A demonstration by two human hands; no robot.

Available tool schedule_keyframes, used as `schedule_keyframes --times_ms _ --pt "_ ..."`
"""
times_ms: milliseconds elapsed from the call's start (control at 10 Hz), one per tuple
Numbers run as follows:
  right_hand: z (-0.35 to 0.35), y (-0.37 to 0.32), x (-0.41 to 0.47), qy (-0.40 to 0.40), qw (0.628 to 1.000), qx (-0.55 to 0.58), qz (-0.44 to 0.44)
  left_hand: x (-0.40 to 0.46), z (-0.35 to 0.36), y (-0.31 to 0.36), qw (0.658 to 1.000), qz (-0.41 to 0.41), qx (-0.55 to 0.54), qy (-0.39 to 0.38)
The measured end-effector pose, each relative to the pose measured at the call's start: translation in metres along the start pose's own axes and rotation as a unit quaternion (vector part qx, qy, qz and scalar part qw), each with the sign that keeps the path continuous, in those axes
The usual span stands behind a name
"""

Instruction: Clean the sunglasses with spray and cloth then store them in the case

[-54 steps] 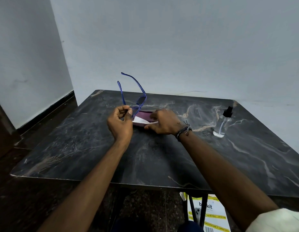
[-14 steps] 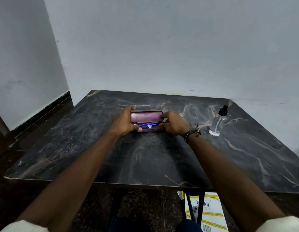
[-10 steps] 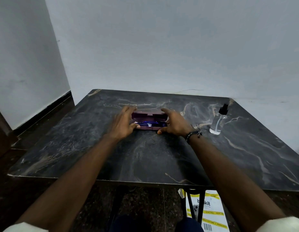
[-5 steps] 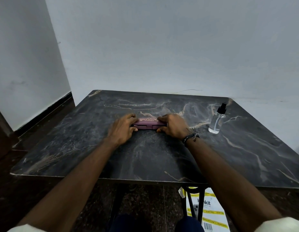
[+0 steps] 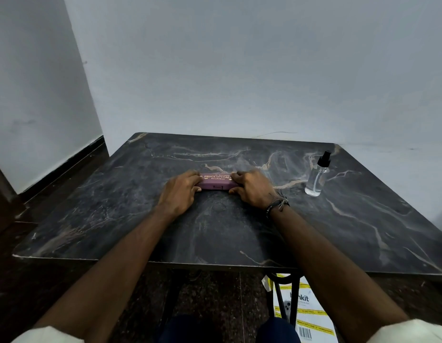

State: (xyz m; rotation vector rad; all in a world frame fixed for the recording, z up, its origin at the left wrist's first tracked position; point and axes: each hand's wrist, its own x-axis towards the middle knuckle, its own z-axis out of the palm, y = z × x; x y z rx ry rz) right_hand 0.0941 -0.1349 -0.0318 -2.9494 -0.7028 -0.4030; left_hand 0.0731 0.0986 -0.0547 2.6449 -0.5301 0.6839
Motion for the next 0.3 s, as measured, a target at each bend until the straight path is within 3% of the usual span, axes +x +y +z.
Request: schedule_keyframes --times_ms 300 --pt "0.002 -0.005 -0.016 0.016 0.998 0.036 0.045 -0.006 -0.009 0.016 0.998 -0.029 0.048 -0.025"
